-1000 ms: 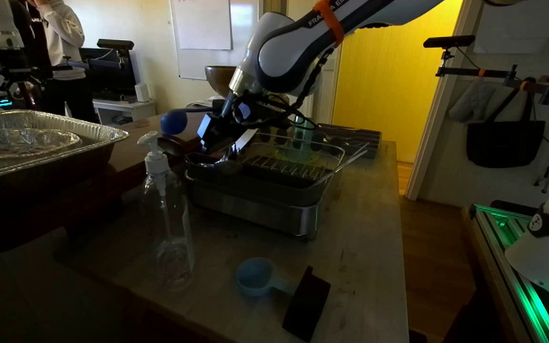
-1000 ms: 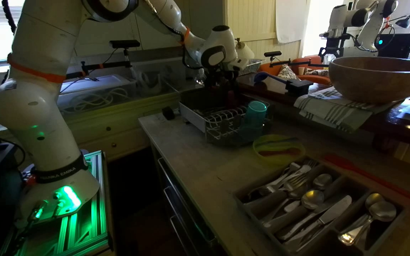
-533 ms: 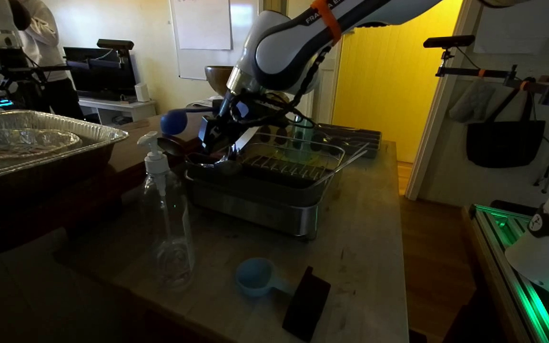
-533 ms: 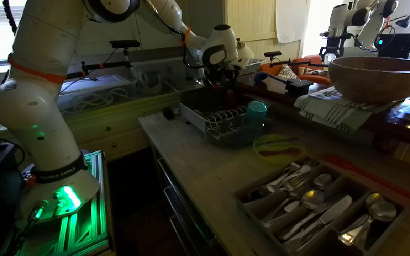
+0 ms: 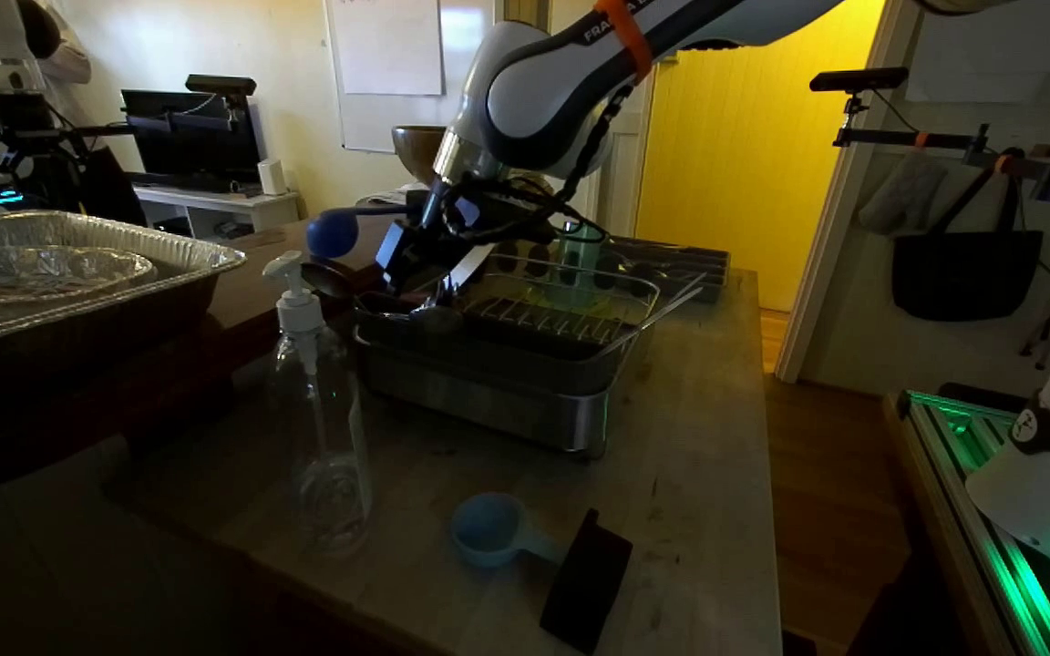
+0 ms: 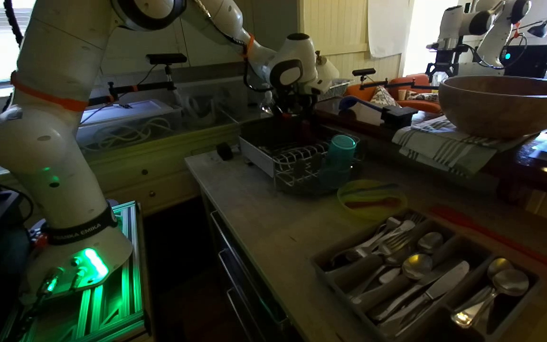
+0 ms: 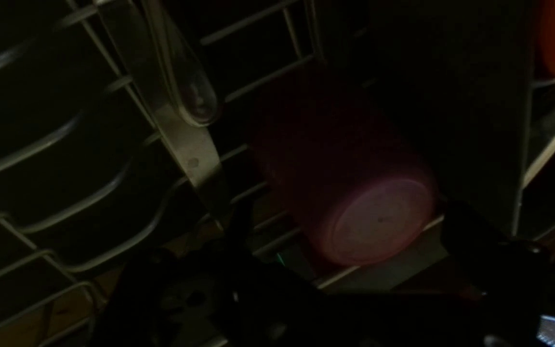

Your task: Move the purple cup to the right.

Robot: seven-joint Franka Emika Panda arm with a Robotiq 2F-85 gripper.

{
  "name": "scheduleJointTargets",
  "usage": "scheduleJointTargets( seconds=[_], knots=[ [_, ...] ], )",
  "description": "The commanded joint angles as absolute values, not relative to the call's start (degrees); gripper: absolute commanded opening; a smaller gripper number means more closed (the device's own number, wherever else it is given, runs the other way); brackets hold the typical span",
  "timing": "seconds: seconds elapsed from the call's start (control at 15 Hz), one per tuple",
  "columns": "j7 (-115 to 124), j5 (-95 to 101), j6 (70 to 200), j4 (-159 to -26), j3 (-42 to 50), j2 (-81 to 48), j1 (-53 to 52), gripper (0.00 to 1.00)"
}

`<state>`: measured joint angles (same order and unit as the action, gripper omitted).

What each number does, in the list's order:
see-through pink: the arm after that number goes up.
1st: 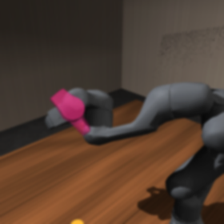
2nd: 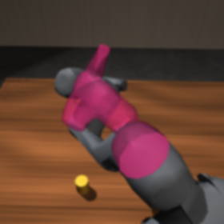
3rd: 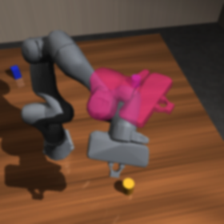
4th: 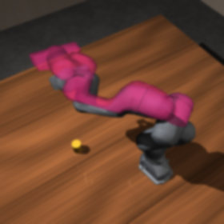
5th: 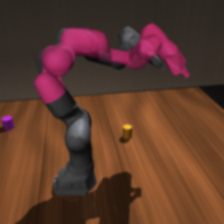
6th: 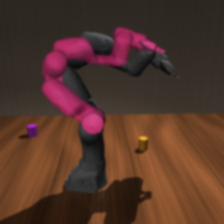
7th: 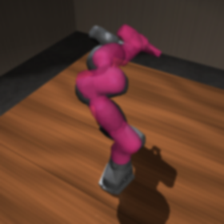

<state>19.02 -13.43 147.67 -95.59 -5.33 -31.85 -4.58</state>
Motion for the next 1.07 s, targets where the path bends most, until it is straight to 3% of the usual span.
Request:
scheduleJointTargets(
  seconds=[0.0,0.07,0.13,0.47,1.0],
  knots=[
    [17.7,-14.9,143.4,-94.2,-5.6,-32.2,-4.3,1.00],
    [17.7,-14.8,142.9,-94.1,-5.6,-32.2,-4.4,1.00],
    [17.8,-14.8,142.4,-93.9,-5.6,-32.2,-4.4,0.78],
    [17.8,-14.7,141.2,-93.4,-5.3,-32.1,-4.5,0.47],
    [11.9,-15.8,142.7,-96.3,-6.7,-28.3,-2.4,0.46]
  ],
)
